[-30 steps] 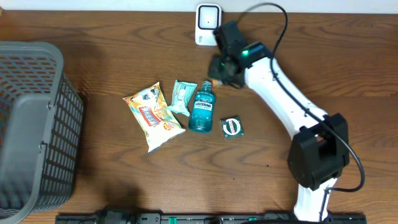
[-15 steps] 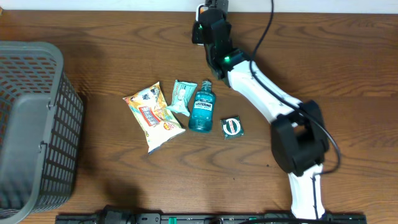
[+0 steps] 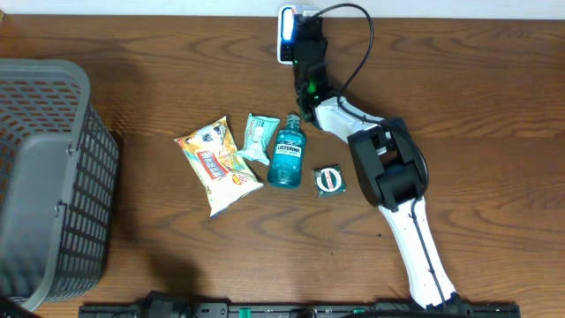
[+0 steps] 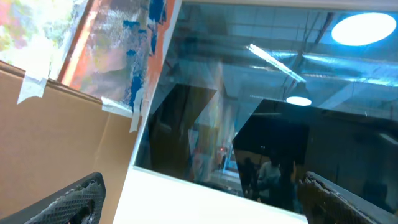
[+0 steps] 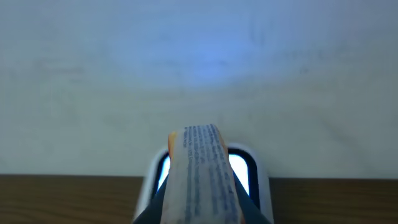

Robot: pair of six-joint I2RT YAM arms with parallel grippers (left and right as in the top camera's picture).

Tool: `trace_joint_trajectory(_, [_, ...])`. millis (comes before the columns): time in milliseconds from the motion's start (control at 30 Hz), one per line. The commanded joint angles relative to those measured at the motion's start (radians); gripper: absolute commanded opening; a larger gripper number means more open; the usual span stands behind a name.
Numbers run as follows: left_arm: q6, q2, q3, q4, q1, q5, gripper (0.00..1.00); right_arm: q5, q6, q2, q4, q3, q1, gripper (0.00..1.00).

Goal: Scan the item barcode
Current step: 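Lift the Kleenex pack and hold it in front of the scanner, then carry the Kleenex pack to the right table edge and release it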

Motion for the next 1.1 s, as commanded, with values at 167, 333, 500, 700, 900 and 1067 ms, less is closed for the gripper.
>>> trace_joint_trajectory(167, [-0.008, -0.001, -0.019, 0.014, 0.001, -0.007, 0.98, -0.029, 0.018, 0.012, -0.008, 0.114, 0.000, 0.01])
trace_joint_trajectory(333, [-0.008, -0.001, -0.020, 0.032, 0.001, -0.006, 0.98, 0.045, 0.018, -0.097, -0.207, 0.114, 0.003, 0.01])
trace_joint_trajectory(500, [-0.010, -0.001, -0.073, 0.090, 0.001, -0.006, 0.98, 0.224, 0.018, -0.274, -0.571, 0.114, -0.013, 0.01])
trace_joint_trajectory(700, [-0.026, -0.001, -0.248, 0.282, 0.001, -0.001, 0.98, 0.548, 0.019, -0.469, -1.015, 0.114, -0.079, 0.01])
trace_joint_trajectory(900, [-0.174, -0.001, -0.401, 0.310, 0.001, 0.005, 0.98, 0.554, 0.198, -0.574, -1.406, 0.114, -0.294, 0.01])
trace_joint_trajectory(1067, [-0.340, 0.008, -0.496, 0.253, 0.000, 0.005, 0.97, 0.533, 0.255, -0.562, -1.599, 0.107, -0.526, 0.01])
